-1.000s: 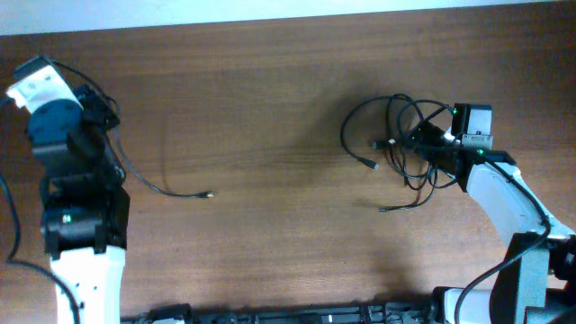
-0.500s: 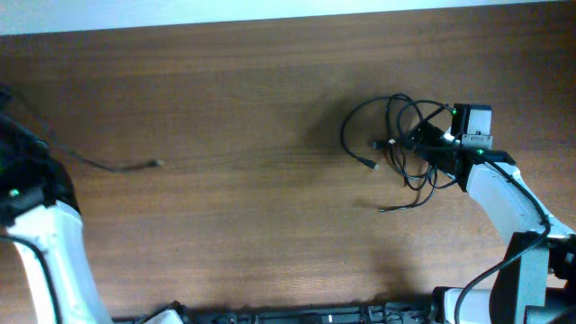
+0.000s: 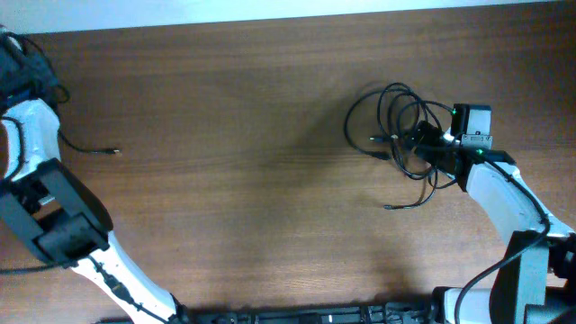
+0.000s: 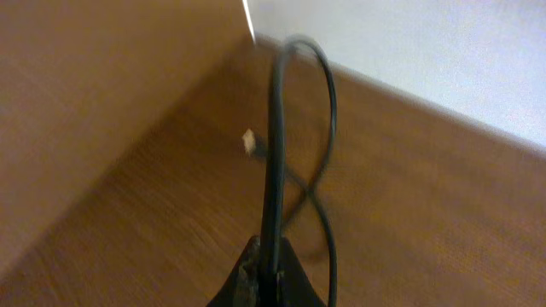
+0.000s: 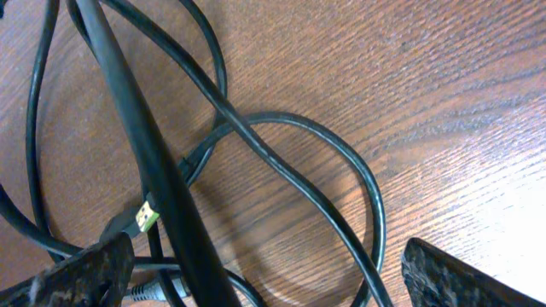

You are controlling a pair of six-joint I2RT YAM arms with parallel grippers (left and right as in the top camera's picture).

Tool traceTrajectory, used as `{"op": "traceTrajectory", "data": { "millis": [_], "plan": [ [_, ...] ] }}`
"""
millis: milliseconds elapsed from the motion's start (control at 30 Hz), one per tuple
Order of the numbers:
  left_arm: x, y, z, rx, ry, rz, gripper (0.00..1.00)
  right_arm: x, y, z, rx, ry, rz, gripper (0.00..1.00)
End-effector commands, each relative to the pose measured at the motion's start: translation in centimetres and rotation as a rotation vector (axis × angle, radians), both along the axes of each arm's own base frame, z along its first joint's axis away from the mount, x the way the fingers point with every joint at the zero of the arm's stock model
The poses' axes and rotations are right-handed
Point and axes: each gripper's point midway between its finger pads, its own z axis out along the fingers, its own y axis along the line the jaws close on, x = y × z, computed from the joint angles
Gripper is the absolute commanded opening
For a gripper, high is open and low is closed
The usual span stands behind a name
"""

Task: Untangle cables

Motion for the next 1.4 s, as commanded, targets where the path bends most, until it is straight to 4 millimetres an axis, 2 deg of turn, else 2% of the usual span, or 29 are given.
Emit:
{"op": "traceTrajectory", "data": {
  "millis": [0,133,167,200,233,267,300,433,533,633,700,767,800,833,867,900,967,1000,1033,1067,1133,1233,1300,1333,1367],
  "plan": [
    [-0.3,-2.5,-2.6,-0.069,0.099,-0.035,0.00,-0.4,-0.2,-0.4,-0.009,0.013,-0.002,0.99],
    [-4.0,-4.4,-6.7,-0.336,0.155,0.170,0.00,-0.4,-0.2,-0.4,-0.009,0.013,-0.002,0.99],
    [-5.3,-4.6,-7.5,-0.428,0.142,0.277,0.06,-0.4,-0.2,-0.4,-0.009,0.013,-0.002,0.99],
    [-6.6,-4.7,-8.2,-0.512,0.128,0.383,0.22,-0.4,-0.2,-0.4,-0.009,0.013,-0.002,0.99],
    [-7.5,-5.1,-8.9,-0.598,0.119,0.456,0.26,-0.4,-0.2,-0.4,-0.009,0.013,-0.002,0.99],
    [-7.6,-5.6,-9.2,-0.678,0.112,0.450,0.96,-0.4,-0.2,-0.4,-0.009,0.013,-0.002,0.99],
    [-7.6,-5.8,-9.3,-0.726,0.108,0.432,0.99,-0.4,-0.2,-0.4,-0.009,0.013,-0.002,0.99],
    [-8.8,-7.3,-8.0,-0.928,0.106,0.375,0.99,-0.4,-0.2,-0.4,-0.009,0.013,-0.002,0.99],
    [-10.8,-8.2,-7.0,-0.962,0.152,0.419,0.99,-0.4,-0.2,-0.4,-0.009,0.013,-0.002,0.99],
    [-14.2,-9.5,-8.1,-0.972,0.298,0.500,0.99,-0.4,-0.2,-0.4,-0.009,0.013,-0.002,0.99],
    [-16.5,-8.7,-8.7,-0.877,0.376,0.577,1.00,-0.4,-0.2,-0.4,-0.009,0.013,-0.002,0.99],
    [-17.6,-8.6,-9.4,-0.843,0.418,0.604,0.99,-0.4,-0.2,-0.4,-0.009,0.013,-0.002,0.99],
    [-18.1,-8.7,-10.4,-0.828,0.435,0.612,0.99,-0.4,-0.2,-0.4,-0.009,0.013,-0.002,0.99],
    [-18.1,-8.9,-11.2,-0.831,0.434,0.610,0.92,-0.4,-0.2,-0.4,-0.009,0.013,-0.002,0.99],
    [-18.3,-9.0,-11.8,-0.836,0.437,0.609,0.74,-0.4,-0.2,-0.4,-0.009,0.013,-0.002,0.99],
    [-18.3,-9.2,-12.4,-0.841,0.435,0.606,0.52,-0.4,-0.2,-0.4,-0.009,0.013,-0.002,0.99],
    [-18.3,-9.7,-13.5,-0.861,0.430,0.595,0.43,-0.4,-0.2,-0.4,-0.009,0.013,-0.003,0.99],
    [-18.1,-9.6,-13.8,-0.857,0.419,0.590,0.15,-0.4,-0.2,-0.4,-0.009,0.013,-0.002,0.99],
    [-17.8,-9.3,-13.7,-0.851,0.402,0.585,0.05,-0.4,-0.2,-0.4,-0.009,0.013,-0.002,0.99],
    [-16.4,-8.5,-13.5,-0.828,0.345,0.554,0.00,-0.4,-0.2,-0.4,-0.009,0.013,-0.002,0.99],
    [-12.4,-5.7,-11.8,-0.688,0.238,0.358,0.00,-0.4,-0.2,-0.4,-0.009,0.013,-0.002,0.99],
    [-8.3,-1.3,-8.3,-0.418,0.088,0.256,0.00,-0.4,-0.2,-0.4,-0.009,0.013,-0.002,0.99],
    [-5.4,-0.2,-5.6,-0.283,-0.001,0.154,0.00,-0.4,-0.2,-0.4,-0.009,0.013,-0.002,0.99],
    [-4.7,0.3,-4.8,-0.242,-0.028,0.131,0.02,-0.4,-0.2,-0.4,-0.009,0.013,-0.002,0.99],
    [-4.5,0.5,-4.3,-0.226,-0.042,0.126,0.14,-0.4,-0.2,-0.4,-0.009,0.013,-0.002,0.99]
  ]
}}
